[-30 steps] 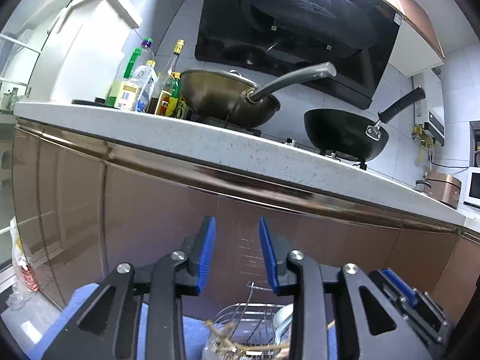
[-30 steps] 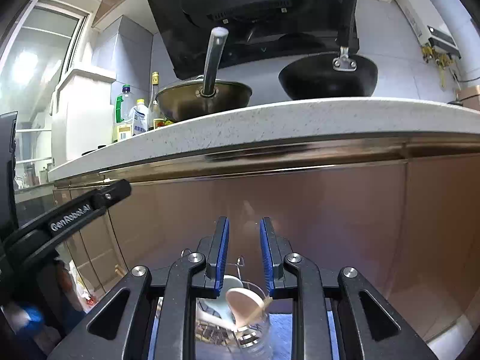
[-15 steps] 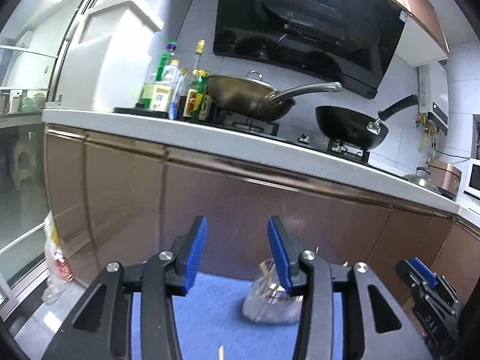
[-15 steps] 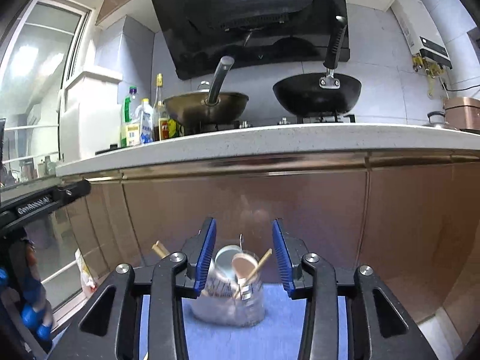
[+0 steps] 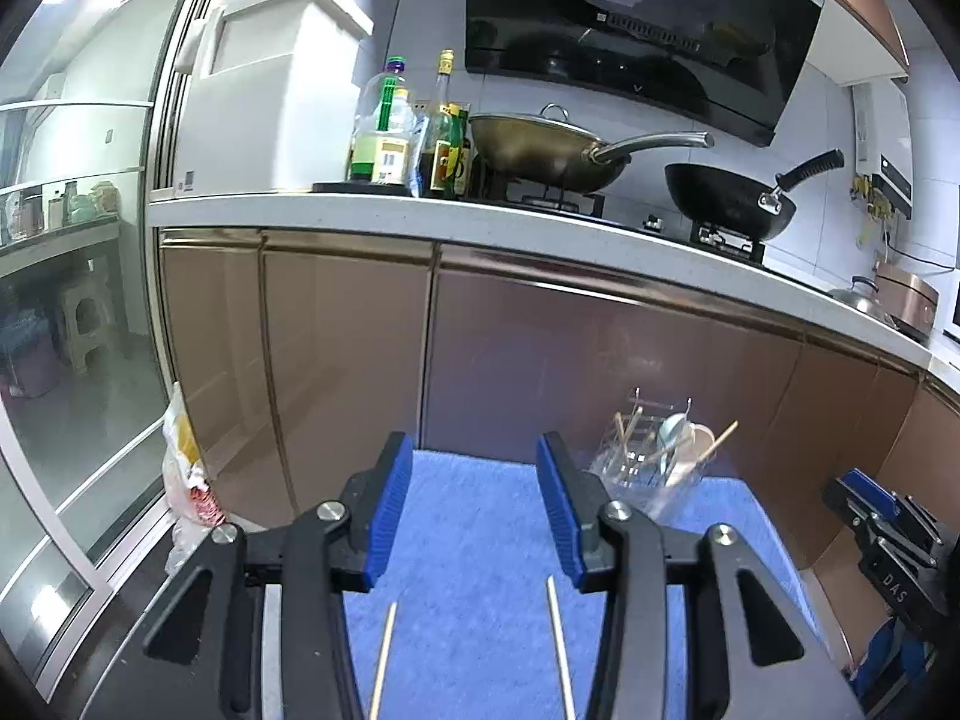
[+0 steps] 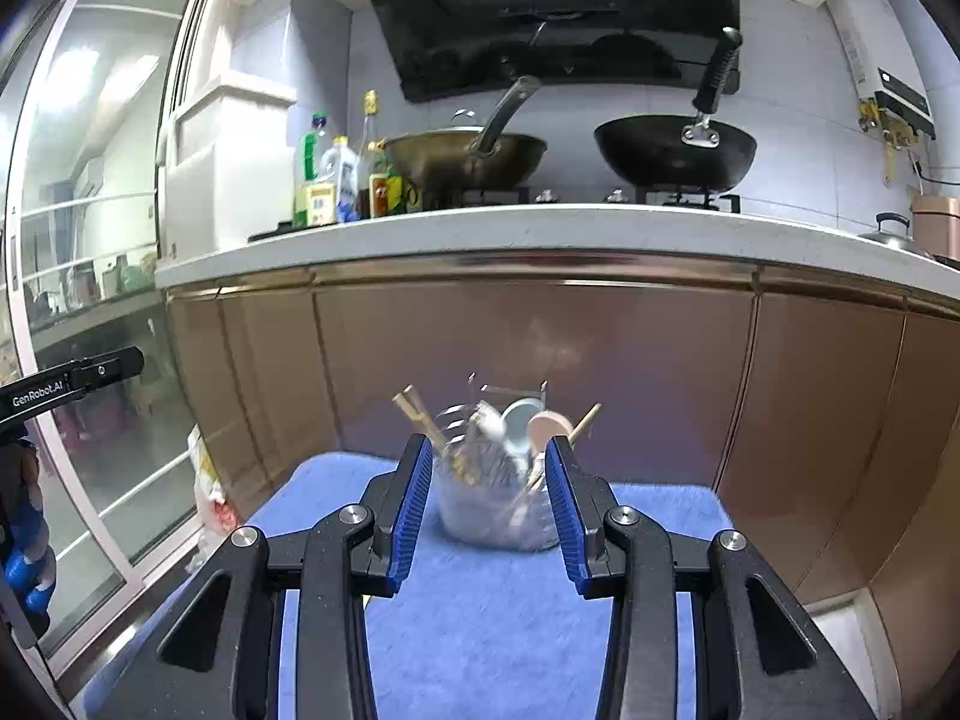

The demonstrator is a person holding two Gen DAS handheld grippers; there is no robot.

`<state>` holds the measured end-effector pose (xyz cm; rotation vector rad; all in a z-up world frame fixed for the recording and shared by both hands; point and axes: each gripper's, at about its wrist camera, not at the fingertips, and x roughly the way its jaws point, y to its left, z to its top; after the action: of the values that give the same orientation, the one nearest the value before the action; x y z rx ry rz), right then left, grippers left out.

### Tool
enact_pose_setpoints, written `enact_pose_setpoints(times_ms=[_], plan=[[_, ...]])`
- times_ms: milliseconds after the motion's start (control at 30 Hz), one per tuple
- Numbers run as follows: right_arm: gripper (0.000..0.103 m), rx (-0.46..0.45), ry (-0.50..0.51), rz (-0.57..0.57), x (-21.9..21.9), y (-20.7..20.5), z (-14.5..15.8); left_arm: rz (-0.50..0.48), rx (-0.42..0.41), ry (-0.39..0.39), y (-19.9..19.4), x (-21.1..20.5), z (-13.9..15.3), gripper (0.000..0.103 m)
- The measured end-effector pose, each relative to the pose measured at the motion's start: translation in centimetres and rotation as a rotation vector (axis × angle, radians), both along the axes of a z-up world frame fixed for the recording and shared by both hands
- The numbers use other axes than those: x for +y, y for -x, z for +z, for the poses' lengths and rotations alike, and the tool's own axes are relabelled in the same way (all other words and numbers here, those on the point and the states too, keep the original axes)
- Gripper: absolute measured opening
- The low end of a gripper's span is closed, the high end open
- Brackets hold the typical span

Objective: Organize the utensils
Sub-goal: 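Pull both tools back from the holder toward the remaining chopsticks, then grasp a chopstick with the left tool while the right tool grasps the last chopstick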

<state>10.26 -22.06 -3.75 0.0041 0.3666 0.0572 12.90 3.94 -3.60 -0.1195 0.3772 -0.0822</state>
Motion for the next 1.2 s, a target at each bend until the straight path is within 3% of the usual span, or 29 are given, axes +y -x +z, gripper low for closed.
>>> enact_pose_setpoints(times_ms=[133,367,667,867,1200], plan=[[0.048,0.030,0.026,-0.013,1.3,1.4,-0.7,0.008,0.020,0.017,1.7,0.6,-1.0,0.041],[0.052,0.040,0.085,-0.023,2.7,4.2,-0.9,0.007,0.053,0.032,3.5,1.0,-1.8,0.041],[0.052,0.079,0.092,0.018,3.6,4.8,-0.9,-0.017,0.127,-0.016,3.6,1.5,-2.5,0.041],[0.051,0.208,0.076,0.083,4.3,2.2,-3.1,-0.042,0.262,-0.001,0.9,2.6,-4.9,0.041],[0.048,0.403,0.081,0.168,6.4,-3.3,-7.7,-0.078,0.553,0.060,-6.0,5.5,-11.4,0.041]])
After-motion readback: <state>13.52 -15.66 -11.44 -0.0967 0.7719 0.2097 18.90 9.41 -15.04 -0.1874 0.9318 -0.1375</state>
